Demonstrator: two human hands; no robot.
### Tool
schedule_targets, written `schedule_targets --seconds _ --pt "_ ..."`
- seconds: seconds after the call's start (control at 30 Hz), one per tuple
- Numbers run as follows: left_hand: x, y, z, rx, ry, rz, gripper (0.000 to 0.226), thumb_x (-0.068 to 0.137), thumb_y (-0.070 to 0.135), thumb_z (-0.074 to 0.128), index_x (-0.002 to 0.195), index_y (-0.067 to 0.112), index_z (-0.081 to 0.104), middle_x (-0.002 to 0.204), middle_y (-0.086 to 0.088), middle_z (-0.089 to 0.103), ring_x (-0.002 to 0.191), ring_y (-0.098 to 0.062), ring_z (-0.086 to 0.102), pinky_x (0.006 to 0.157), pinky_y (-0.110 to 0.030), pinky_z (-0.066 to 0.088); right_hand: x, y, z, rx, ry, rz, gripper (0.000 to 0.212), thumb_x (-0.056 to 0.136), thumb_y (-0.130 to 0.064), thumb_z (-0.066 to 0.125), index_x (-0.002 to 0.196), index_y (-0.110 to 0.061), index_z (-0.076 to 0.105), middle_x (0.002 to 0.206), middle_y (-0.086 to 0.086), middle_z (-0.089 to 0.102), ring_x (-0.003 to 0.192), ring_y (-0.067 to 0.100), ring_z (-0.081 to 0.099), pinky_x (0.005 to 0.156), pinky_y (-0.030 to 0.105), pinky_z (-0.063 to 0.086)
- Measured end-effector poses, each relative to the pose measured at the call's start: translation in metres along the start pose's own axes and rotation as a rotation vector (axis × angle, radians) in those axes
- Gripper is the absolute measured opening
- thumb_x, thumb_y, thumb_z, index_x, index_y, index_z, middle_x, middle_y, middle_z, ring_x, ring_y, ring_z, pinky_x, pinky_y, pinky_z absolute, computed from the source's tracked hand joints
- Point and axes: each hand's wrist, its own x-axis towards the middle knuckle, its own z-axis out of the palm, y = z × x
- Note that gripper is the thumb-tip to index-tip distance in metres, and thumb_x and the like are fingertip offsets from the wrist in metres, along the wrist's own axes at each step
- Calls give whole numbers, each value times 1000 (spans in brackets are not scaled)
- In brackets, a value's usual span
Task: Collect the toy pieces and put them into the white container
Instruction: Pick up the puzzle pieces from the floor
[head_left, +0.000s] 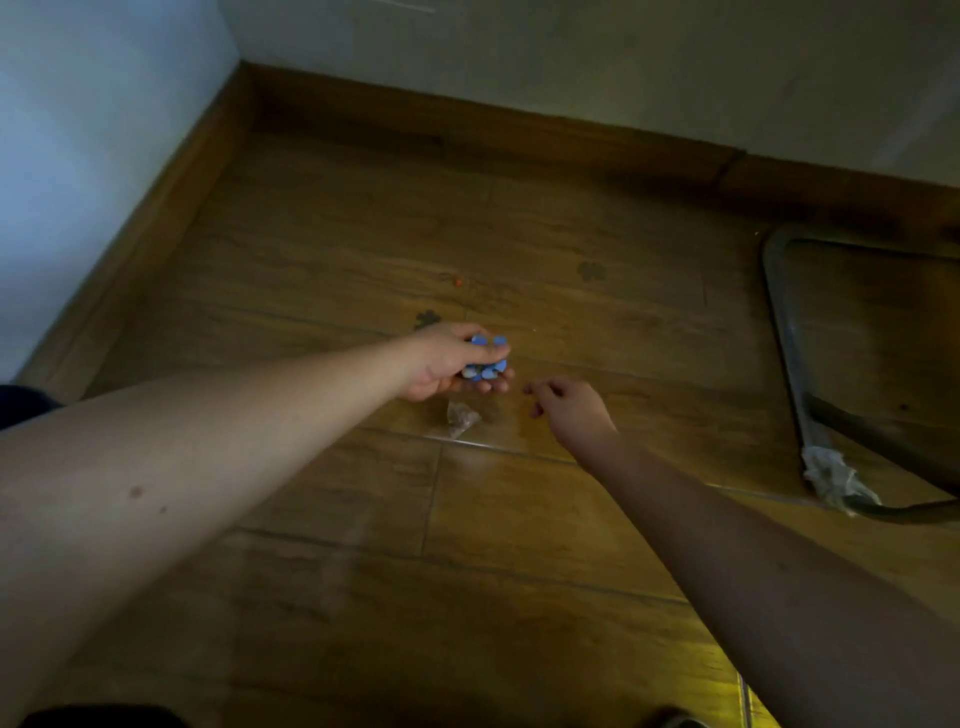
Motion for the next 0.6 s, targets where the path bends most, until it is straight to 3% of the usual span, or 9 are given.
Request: schedule_targets --seconds 0.17,0.3,0.37,0.5,0.6 --pt "-30 -14 -39 54 56 -4 8 93 15 59 87 15 54 97 -12 71 84 -22 71 50 -20 54 -14 -32 12 -249 -215 -61 24 95 -32 53 99 -21 73 85 -2 73 55 3 51 48 20 36" --pt "-55 -27 -62 39 96 25 6 98 15 53 100 16 58 82 -7 71 70 -16 68 45 -19 48 -22 -66 5 -400 -257 -74 26 96 -33 53 105 -18 72 95 1 75 60 7 55 44 14 35" --pt "-67 -28 -70 38 115 20 8 97 16 54 100 17 61 86 -8 69 71 -14 65 49 -17 48 -24 -88 -10 -460 -268 -85 24 96 -31 54 105 -18 72 96 3 75 73 12 63 50 17 39" --pt "-80 -27 -83 2 146 62 4 95 16 58 97 17 61 84 -4 67 73 -12 63 55 -18 47 -23 -138 -41 -611 -334 -140 23 96 -31 56 106 -16 71 98 3 73 66 2 56 52 11 39" --pt "-72 -21 -93 45 188 107 6 93 10 58 93 16 59 80 -4 65 69 -12 59 51 -16 43 -8 -172 -60 -709 -419 -183 23 94 -34 58 109 -19 68 100 -2 68 81 9 59 66 18 44"
